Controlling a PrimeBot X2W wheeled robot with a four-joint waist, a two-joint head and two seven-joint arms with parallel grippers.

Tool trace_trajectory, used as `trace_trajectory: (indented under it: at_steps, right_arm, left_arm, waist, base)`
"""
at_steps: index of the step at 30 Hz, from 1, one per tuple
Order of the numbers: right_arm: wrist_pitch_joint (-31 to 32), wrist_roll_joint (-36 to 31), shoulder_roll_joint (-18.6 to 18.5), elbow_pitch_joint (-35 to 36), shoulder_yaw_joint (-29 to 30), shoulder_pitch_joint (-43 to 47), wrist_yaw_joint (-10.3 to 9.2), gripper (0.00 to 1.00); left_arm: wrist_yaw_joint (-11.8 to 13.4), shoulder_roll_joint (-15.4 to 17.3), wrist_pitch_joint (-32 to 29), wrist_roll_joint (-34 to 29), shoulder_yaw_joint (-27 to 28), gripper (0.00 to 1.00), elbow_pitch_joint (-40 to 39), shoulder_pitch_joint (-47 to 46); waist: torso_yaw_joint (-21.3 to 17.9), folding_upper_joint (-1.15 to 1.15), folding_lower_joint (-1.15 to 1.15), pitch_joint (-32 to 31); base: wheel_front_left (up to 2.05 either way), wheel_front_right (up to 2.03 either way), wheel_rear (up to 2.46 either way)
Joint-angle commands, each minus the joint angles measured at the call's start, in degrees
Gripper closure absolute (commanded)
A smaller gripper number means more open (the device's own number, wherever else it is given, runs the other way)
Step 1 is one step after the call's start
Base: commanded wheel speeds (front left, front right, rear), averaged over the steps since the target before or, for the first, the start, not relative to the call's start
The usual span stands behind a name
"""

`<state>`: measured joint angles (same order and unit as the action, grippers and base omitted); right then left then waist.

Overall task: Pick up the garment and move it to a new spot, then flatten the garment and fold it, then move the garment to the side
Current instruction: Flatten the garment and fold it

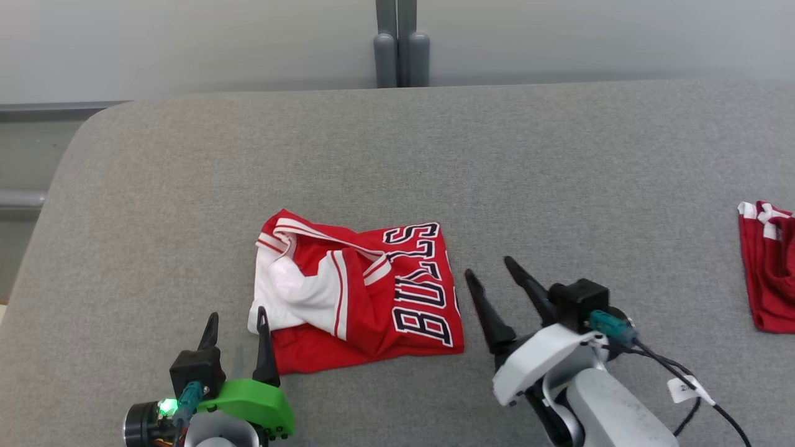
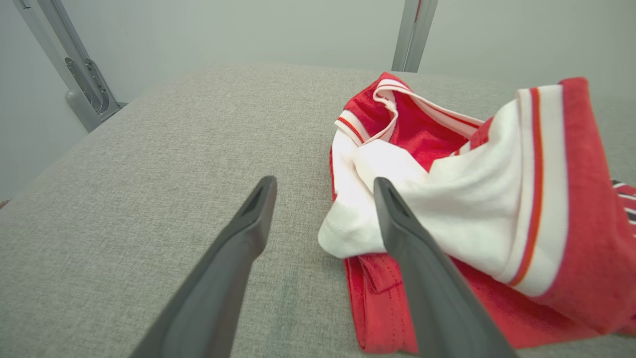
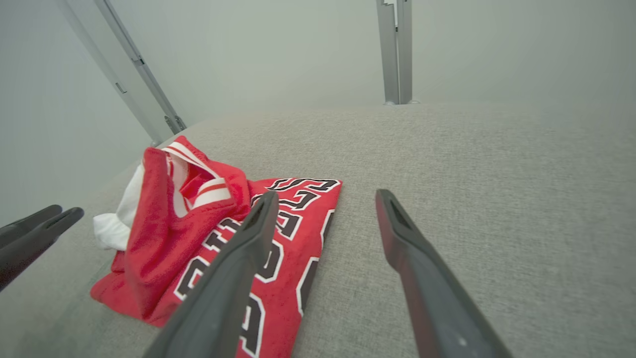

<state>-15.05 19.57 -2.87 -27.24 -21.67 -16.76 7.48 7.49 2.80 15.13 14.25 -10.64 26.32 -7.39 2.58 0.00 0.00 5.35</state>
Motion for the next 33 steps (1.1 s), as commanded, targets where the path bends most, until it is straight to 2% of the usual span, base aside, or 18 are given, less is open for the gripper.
trace_trajectory:
  at_steps: [1, 4, 8, 17, 19, 21, 22, 23, 26, 30, 33]
  right_arm:
    - [-0.15, 0.82, -0.12, -0.04, -2.30, -1.24, 0.00, 0.00]
    - [-0.16, 3.10, -0.17, -0.90, -7.75, -3.78, 0.00, 0.00]
    - [-0.15, 5.39, -0.13, -2.58, -12.26, -6.75, 0.00, 0.00]
    - [-0.16, 7.98, -0.15, -7.53, -15.65, -11.96, 0.00, 0.02]
    - [-0.15, 8.09, -0.16, -8.62, -16.07, -12.71, 0.00, 0.22]
    - [-0.16, 8.22, -0.15, -9.55, -16.29, -13.50, 0.00, 0.33]
    - [-0.15, 8.25, -0.16, -10.27, -16.41, -13.86, 0.00, 0.53]
    - [-0.15, 8.30, -0.17, -10.68, -16.38, -14.36, 0.00, 0.60]
    - [-0.15, 7.79, -0.15, -11.39, -16.67, -15.19, 0.00, 1.00]
    - [-0.15, 8.41, -0.11, -10.21, -18.58, -15.75, 0.00, 1.00]
    - [-0.15, 9.79, -0.07, -8.68, -22.25, -15.75, 0.00, 1.00]
  left_arm:
    - [-0.17, 0.24, -0.06, 0.42, -0.22, 0.00, 0.11, -0.12]
    - [0.09, 0.24, -0.06, 0.62, -0.98, 0.00, 0.19, -0.02]
    - [0.28, 0.24, -0.06, 1.11, -2.00, 0.00, -0.05, 0.06]
    - [1.10, 0.22, -0.06, 2.49, -3.79, 0.00, -1.06, -0.15]
    - [1.27, 0.22, -0.06, 2.69, -3.98, 0.00, -1.18, -0.27]
    - [1.40, 0.22, -0.06, 2.95, -4.09, 0.00, -1.35, -0.42]
    - [1.52, 0.21, -0.06, 3.07, -4.19, 0.00, -1.40, -0.52]
    - [1.53, 0.21, -0.06, 3.19, -4.23, 0.00, -1.49, -0.64]
    - [1.81, 0.21, -0.06, 3.29, -4.44, 0.00, -1.78, -0.96]
    - [2.02, 0.21, -0.06, 3.52, -4.61, 0.00, -2.09, -1.14]
    - [2.16, 0.21, -0.06, 3.62, -4.57, 0.00, -2.03, -1.30]
  waist:
    - [1.65, 0.00, 0.00, 0.13]
    - [3.71, 0.00, 0.00, 0.10]
    - [6.76, 0.00, 0.00, 0.30]
    - [12.62, 0.00, 0.00, 1.97]
    - [13.28, 0.00, 0.00, 2.37]
    - [13.86, 0.00, 0.00, 2.79]
    - [14.12, 0.00, 0.00, 2.99]
    - [14.33, 0.00, 0.00, 3.20]
    - [14.68, 0.00, 0.00, 3.70]
    - [14.82, 0.00, 0.00, 4.19]
    - [14.74, 0.00, 0.00, 4.38]
  base:
    - [0.00, 0.00, 0.00]
    - [0.00, 0.00, 0.00]
    - [0.00, 0.00, 0.00]
    - [0.00, 0.00, 0.00]
    - [0.00, 0.00, 0.00]
    - [0.00, 0.00, 0.00]
    - [0.00, 0.00, 0.00]
    - [0.00, 0.00, 0.00]
    - [0.00, 0.00, 0.00]
    - [0.00, 0.00, 0.00]
    - [0.00, 0.00, 0.00]
